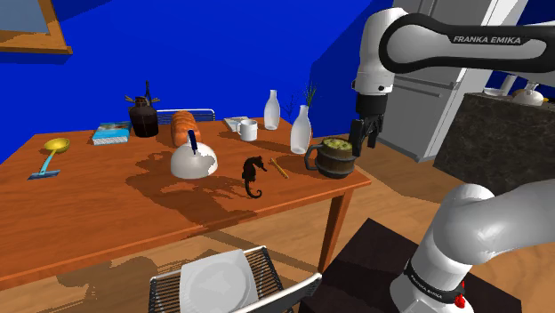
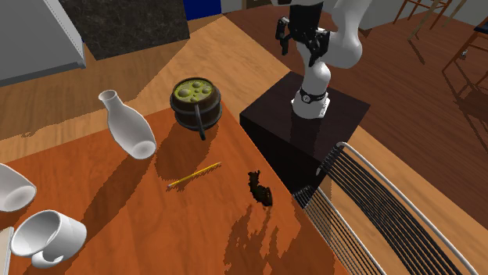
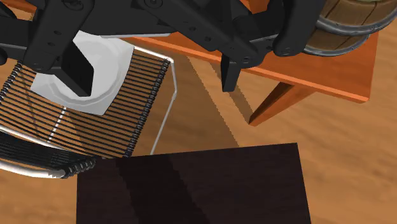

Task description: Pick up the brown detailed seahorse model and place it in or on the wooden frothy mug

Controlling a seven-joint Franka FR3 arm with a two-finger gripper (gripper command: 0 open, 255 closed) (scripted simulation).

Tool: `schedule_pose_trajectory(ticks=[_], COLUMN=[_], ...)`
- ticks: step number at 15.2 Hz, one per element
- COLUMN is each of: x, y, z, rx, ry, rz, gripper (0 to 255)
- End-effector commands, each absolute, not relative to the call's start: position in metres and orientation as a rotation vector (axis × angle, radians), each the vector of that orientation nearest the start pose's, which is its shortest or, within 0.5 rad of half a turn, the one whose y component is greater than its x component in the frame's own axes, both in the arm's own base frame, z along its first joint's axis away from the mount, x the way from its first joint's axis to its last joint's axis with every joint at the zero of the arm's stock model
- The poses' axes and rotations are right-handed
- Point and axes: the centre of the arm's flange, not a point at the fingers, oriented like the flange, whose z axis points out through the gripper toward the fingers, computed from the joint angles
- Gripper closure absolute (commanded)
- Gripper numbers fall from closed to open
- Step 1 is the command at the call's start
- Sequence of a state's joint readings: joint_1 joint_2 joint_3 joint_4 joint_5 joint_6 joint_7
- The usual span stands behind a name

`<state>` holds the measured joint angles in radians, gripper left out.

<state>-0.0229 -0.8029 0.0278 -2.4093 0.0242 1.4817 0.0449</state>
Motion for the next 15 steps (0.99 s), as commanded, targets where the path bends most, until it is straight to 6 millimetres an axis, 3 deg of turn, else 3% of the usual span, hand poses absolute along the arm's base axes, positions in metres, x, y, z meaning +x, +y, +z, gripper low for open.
schedule_pose_trajectory(ticks=[1, 8, 15], x=[0.291, 0.374, 0.459], y=[0.006, -0.002, 0.007], z=[0.563, 0.534, 0.506], rx=[-3.133, -3.091, -3.018], ry=[0.077, -0.24, -0.547], rz=[0.196, 0.156, 0.115], gripper=[0, 0, 0])
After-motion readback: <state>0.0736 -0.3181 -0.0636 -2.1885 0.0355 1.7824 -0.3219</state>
